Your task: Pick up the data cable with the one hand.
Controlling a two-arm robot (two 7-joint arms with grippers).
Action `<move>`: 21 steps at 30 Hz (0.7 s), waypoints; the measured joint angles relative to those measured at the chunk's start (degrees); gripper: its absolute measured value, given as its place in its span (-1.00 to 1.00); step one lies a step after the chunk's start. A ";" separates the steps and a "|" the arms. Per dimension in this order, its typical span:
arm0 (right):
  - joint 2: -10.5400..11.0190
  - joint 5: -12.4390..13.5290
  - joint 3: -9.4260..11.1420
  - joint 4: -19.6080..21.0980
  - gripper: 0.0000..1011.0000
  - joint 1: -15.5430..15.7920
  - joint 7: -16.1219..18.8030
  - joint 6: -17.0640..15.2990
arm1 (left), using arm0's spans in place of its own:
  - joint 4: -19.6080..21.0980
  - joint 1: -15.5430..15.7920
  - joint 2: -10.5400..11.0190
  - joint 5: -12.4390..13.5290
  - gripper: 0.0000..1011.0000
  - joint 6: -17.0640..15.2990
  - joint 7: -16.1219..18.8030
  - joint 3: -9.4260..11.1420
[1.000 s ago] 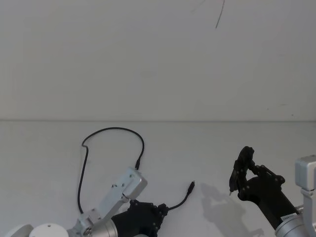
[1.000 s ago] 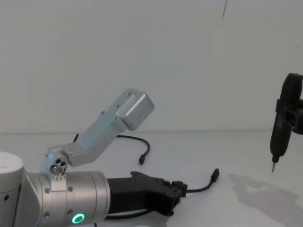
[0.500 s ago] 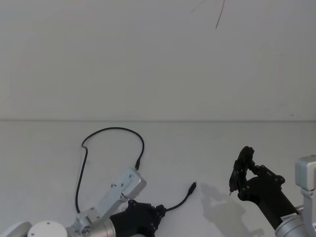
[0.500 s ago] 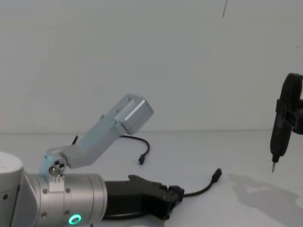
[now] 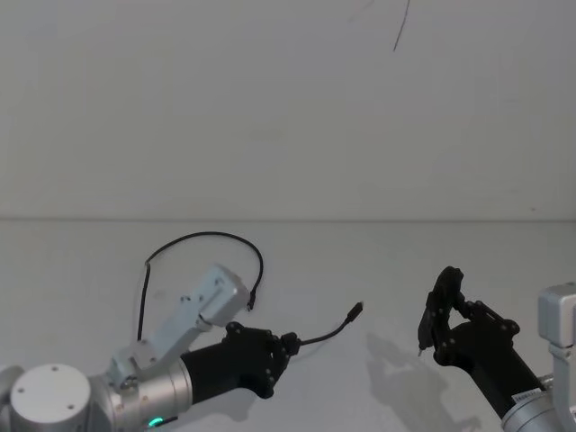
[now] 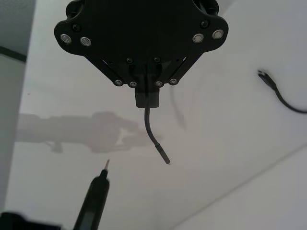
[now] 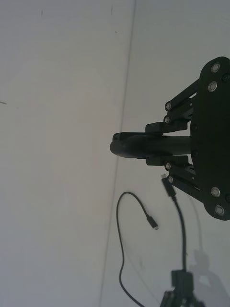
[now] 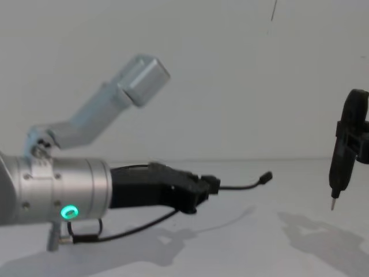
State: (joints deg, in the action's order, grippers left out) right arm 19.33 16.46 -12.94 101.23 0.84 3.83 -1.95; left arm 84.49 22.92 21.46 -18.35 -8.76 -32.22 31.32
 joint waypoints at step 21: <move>0.00 0.00 0.00 0.00 -0.47 0.00 0.00 0.00 | 9.50 -1.84 9.53 -3.61 -0.94 -0.24 -6.90 -1.72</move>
State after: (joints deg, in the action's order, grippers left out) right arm 19.34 16.46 -12.94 101.23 0.84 3.83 -1.95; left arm 93.99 21.08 30.99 -21.96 -9.01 -39.11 29.61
